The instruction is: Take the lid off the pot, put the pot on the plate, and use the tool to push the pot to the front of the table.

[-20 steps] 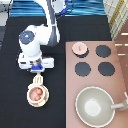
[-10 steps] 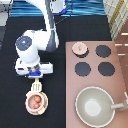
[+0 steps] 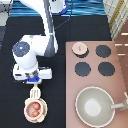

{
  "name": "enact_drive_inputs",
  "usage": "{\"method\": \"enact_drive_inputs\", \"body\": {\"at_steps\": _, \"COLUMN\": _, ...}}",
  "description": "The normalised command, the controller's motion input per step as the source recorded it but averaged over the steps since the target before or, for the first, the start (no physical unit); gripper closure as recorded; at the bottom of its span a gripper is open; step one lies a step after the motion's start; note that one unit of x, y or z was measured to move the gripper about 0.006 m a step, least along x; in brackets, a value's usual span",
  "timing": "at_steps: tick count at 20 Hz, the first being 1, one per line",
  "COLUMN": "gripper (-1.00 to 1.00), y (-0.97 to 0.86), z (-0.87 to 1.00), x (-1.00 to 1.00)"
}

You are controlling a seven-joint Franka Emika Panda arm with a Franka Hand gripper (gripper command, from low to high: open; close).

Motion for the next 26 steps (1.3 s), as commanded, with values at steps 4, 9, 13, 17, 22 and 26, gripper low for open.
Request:
{"method": "enact_drive_inputs", "body": {"at_steps": 4, "gripper": 1.00, "y": 0.15, "z": 0.10, "x": -0.63}}
{"method": "enact_drive_inputs", "body": {"at_steps": 9, "gripper": 1.00, "y": -0.42, "z": 0.00, "x": -0.69}}
{"method": "enact_drive_inputs", "body": {"at_steps": 13, "gripper": 1.00, "y": -0.41, "z": 0.14, "x": -0.09}}
{"method": "enact_drive_inputs", "body": {"at_steps": 17, "gripper": 1.00, "y": -0.17, "z": 0.35, "x": 0.36}}
{"method": "enact_drive_inputs", "body": {"at_steps": 22, "gripper": 1.00, "y": 0.00, "z": 0.44, "x": 0.77}}
{"method": "enact_drive_inputs", "body": {"at_steps": 26, "gripper": 1.00, "y": 0.00, "z": 0.27, "x": 0.89}}
